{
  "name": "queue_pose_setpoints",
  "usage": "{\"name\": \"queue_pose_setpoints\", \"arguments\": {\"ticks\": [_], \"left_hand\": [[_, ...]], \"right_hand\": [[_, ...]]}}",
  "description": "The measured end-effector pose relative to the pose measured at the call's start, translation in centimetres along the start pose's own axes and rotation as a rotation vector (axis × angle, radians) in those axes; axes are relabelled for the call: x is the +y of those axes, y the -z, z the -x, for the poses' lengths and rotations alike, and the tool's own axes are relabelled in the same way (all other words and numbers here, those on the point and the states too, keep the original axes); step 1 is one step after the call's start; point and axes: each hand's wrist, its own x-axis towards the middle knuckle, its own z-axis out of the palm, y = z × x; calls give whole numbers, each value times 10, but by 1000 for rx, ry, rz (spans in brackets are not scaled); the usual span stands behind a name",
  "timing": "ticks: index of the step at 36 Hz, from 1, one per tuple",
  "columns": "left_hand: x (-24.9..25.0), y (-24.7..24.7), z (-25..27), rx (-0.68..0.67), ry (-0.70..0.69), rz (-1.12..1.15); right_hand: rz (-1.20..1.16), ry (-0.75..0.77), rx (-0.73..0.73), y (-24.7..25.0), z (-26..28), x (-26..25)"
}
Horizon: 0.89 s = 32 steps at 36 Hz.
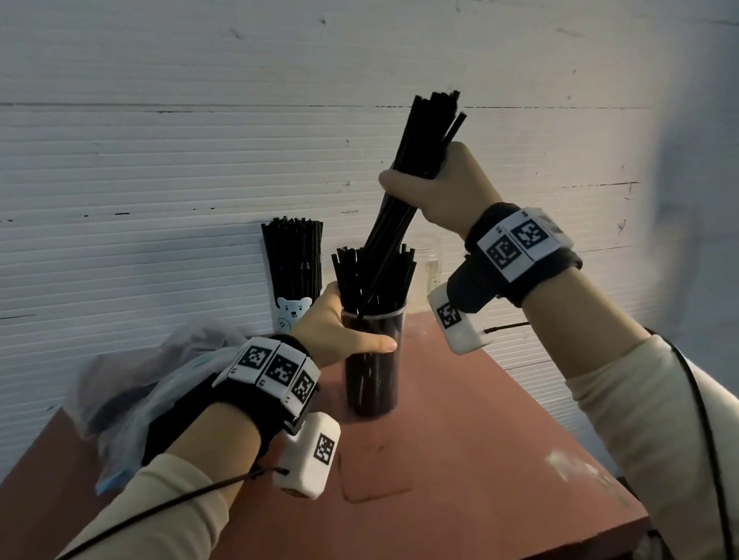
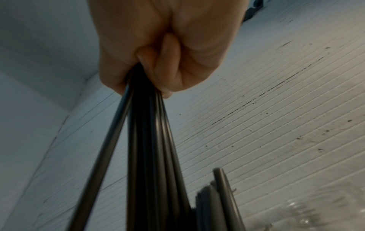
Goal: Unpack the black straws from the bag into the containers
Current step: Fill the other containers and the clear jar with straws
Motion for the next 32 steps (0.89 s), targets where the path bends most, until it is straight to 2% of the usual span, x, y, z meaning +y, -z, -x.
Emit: {"name": "queue_pose_setpoints", "arguments": {"ticks": [11, 18, 24, 32], "left_hand": [[1, 3, 1, -19, -20, -26], [4, 4, 4, -15, -25, -49], [4, 3, 6, 5, -12, -55], [2, 1, 6, 24, -20, 2]], "right_hand": [[-20, 44, 117, 12, 2, -10], [-8, 76, 88, 12, 13, -13], [-19, 76, 4, 2, 27, -13], [193, -159, -264, -20, 26, 5]]}}
